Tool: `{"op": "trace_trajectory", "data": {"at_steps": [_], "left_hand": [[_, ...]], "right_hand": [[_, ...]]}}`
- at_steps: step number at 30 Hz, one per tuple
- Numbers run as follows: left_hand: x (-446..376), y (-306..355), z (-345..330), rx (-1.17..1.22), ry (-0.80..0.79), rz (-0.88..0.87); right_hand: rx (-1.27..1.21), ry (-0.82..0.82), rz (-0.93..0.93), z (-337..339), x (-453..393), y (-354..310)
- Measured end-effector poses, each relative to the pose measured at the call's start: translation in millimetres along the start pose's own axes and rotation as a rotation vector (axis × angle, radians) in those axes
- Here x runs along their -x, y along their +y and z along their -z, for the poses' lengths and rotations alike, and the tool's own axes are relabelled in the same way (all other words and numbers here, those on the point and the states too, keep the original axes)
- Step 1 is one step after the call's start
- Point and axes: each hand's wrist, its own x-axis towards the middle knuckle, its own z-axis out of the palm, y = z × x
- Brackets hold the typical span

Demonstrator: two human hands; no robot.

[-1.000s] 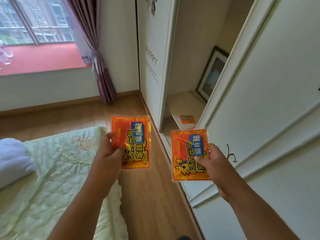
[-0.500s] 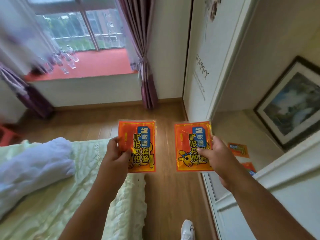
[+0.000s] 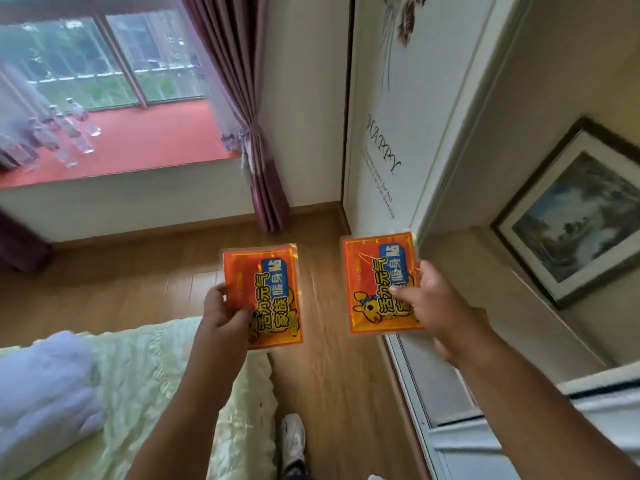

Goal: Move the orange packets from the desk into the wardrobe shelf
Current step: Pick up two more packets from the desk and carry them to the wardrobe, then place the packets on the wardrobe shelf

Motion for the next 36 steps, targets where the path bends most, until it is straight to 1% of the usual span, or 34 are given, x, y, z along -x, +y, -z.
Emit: {"op": "trace_trajectory", "data": {"at_steps": [4, 6, 7, 11, 16, 19, 23, 29, 33, 36], "left_hand": [[-67.6, 34.1, -30.3, 0.019, -0.168, -0.021], [-98.9, 49.0, -48.1, 0.001, -0.264, -0.048], [-109.3, 54.2, -55.5, -0.003, -0.292, -0.066], [-143.7, 62.2, -88.4, -0.049, -0.421, -0.095], [-156.0, 56.8, -124.1, -0.154, -0.566, -0.058], [-161.7, 57.5, -141.1, -0.211, -0.613, -0.058], [-172.2, 59.4, -168.1, -0.286, -0.620, -0.070], [-175.6, 61.0, -214.1, -0.428, -0.684, -0.128], [-178.5, 50.3, -250.8, -0.474, -0.723, -0.141], [-176.9, 37.5, -278.5, -0.520, -0.791, -0.113]], "right_hand": [[-0.007, 0.168, -0.019, 18.2, -11.6, -20.2], [-0.048, 0.270, -0.021, 22.5, -18.0, -28.4], [-0.074, 0.296, -0.023, 23.0, -19.0, -31.0], [-0.109, 0.426, -0.061, 23.1, -20.8, -27.1], [-0.137, 0.565, -0.172, 30.8, -13.2, -5.0], [-0.158, 0.628, -0.202, 40.1, -17.0, 4.1], [-0.185, 0.686, -0.224, 58.2, -32.6, 7.6], [-0.213, 0.694, -0.231, 89.5, -58.9, 11.3], [-0.241, 0.731, -0.248, 110.4, -69.9, 20.8], [-0.281, 0.798, -0.282, 123.8, -72.0, 35.5]]}}
